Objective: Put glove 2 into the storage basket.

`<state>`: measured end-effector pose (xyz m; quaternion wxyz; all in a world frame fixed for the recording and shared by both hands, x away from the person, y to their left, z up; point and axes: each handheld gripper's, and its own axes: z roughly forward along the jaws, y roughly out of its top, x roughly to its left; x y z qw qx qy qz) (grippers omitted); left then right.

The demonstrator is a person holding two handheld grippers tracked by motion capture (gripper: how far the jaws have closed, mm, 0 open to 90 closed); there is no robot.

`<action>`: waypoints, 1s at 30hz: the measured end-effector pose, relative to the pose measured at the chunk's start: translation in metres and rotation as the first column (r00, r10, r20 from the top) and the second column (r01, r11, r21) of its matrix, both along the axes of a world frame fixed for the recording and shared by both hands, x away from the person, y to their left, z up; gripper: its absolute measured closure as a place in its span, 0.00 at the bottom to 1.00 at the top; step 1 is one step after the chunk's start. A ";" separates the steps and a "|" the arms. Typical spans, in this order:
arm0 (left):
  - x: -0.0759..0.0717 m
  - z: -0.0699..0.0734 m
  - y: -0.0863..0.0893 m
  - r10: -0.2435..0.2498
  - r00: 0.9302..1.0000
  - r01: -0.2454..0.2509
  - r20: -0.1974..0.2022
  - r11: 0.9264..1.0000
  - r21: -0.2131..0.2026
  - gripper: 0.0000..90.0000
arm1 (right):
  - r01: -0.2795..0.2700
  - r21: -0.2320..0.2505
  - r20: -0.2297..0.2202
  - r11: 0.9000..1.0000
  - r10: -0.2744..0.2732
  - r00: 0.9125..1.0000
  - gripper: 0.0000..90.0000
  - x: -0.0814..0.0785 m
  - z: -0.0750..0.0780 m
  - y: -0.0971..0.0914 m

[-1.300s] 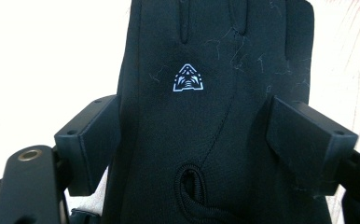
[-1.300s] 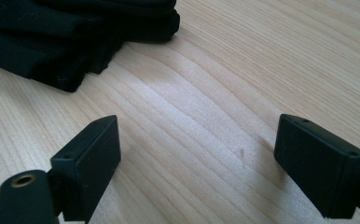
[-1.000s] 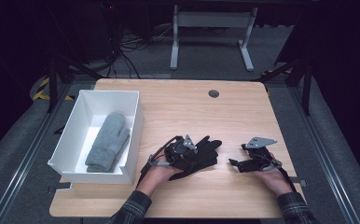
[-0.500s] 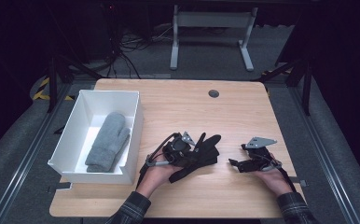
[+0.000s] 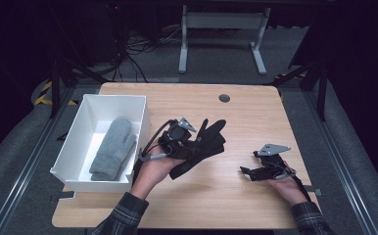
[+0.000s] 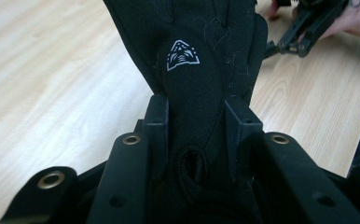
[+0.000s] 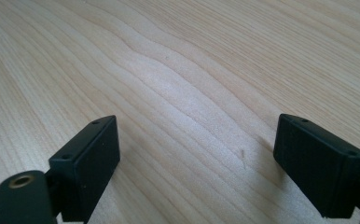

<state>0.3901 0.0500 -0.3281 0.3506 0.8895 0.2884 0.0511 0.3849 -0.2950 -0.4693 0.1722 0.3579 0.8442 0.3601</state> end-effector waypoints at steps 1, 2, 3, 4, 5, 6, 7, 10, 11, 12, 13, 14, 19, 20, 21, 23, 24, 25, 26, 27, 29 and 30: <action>0.000 0.000 0.000 0.000 1.000 0.000 0.000 1.000 0.000 0.75 | 0.000 0.000 0.000 1.000 0.000 1.000 0.16 0.000 0.000 0.000; 0.000 0.006 0.004 0.008 1.000 -0.008 0.012 1.000 0.003 0.75 | 0.000 0.000 0.000 1.000 0.000 1.000 0.16 0.000 0.000 0.000; 0.000 0.011 0.007 0.015 1.000 -0.015 0.021 1.000 0.002 0.75 | 0.000 0.000 0.000 1.000 0.000 1.000 0.16 0.000 0.000 0.000; 0.001 0.016 0.012 0.024 0.999 -0.024 0.031 1.000 0.001 0.75 | 0.000 -0.001 0.001 1.000 0.000 1.000 0.16 0.000 0.000 0.000; 0.001 0.021 0.015 0.035 0.999 -0.035 0.037 0.999 0.000 0.75 | 0.000 -0.001 0.001 1.000 0.000 1.000 0.16 0.000 0.000 0.000; 0.002 0.025 0.019 0.043 0.998 -0.043 0.046 0.999 -0.002 0.75 | 0.000 0.000 0.001 1.000 0.000 1.000 0.16 0.000 0.000 0.000; 0.002 0.027 0.022 0.050 0.998 -0.050 0.047 0.999 -0.005 0.75 | 0.000 0.000 0.001 1.000 0.000 1.000 0.16 0.000 0.000 0.000; 0.004 0.037 0.036 0.083 0.994 -0.082 0.065 0.997 -0.011 0.75 | 0.000 -0.001 0.000 1.000 0.000 1.000 0.16 0.000 0.000 0.000; 0.005 0.040 0.041 0.097 0.993 -0.096 0.071 0.995 -0.014 0.75 | 0.000 -0.001 0.000 1.000 0.000 1.000 0.16 0.000 0.000 0.000; 0.006 0.043 0.047 0.113 0.991 -0.112 0.077 0.994 -0.016 0.75 | -0.001 0.000 0.000 1.000 0.001 1.000 0.16 0.000 0.000 0.000; 0.006 0.044 0.051 0.126 0.989 -0.125 0.081 0.992 -0.016 0.75 | 0.000 0.000 0.000 1.000 0.000 1.000 0.16 0.000 0.000 0.000; 0.007 0.046 0.057 0.144 0.986 -0.142 0.084 0.990 -0.023 0.75 | 0.000 0.000 0.000 1.000 0.000 1.000 0.16 0.000 0.000 0.000; 0.010 0.049 0.083 0.209 0.974 -0.208 0.093 0.978 -0.024 0.75 | 0.000 -0.001 0.000 1.000 0.000 1.000 0.16 0.000 0.000 0.000; 0.010 0.048 0.088 0.222 0.971 -0.220 0.094 0.975 -0.024 0.75 | 0.000 -0.001 0.000 1.000 0.000 1.000 0.16 0.000 0.000 0.000; 0.011 0.048 0.091 0.232 0.968 -0.231 0.092 0.973 -0.024 0.75 | 0.000 -0.001 0.000 1.000 0.000 1.000 0.16 0.000 0.000 0.000; 0.011 0.046 0.101 0.258 0.962 -0.257 0.088 0.966 -0.023 0.75 | 0.000 0.000 0.000 1.000 0.000 1.000 0.16 0.000 0.000 0.000; 0.010 0.045 0.107 0.276 0.958 -0.275 0.082 0.961 -0.028 0.75 | 0.000 0.000 0.000 1.000 0.000 1.000 0.16 0.000 0.000 0.000; 0.010 0.044 0.112 0.286 0.955 -0.285 0.084 0.958 -0.023 0.75 | 0.000 0.000 0.000 1.000 0.000 1.000 0.16 0.000 0.000 0.000; 0.010 0.043 0.117 0.302 0.950 -0.301 0.082 0.953 -0.025 0.75 | 0.000 0.000 0.000 1.000 0.000 1.000 0.16 0.000 0.000 0.000; 0.010 0.043 0.121 0.309 0.947 -0.308 0.084 0.951 -0.021 0.75 | 0.000 0.000 0.000 1.000 0.000 1.000 0.16 0.000 0.000 0.000; 0.010 0.039 0.135 0.350 0.933 -0.350 0.079 0.937 -0.016 0.75 | 0.000 0.000 0.000 1.000 0.000 1.000 0.16 0.000 0.000 0.000; 0.010 0.037 0.141 0.375 0.924 -0.375 0.076 0.927 -0.013 0.75 | 0.000 0.001 0.000 1.000 0.000 1.000 0.16 0.000 0.000 0.000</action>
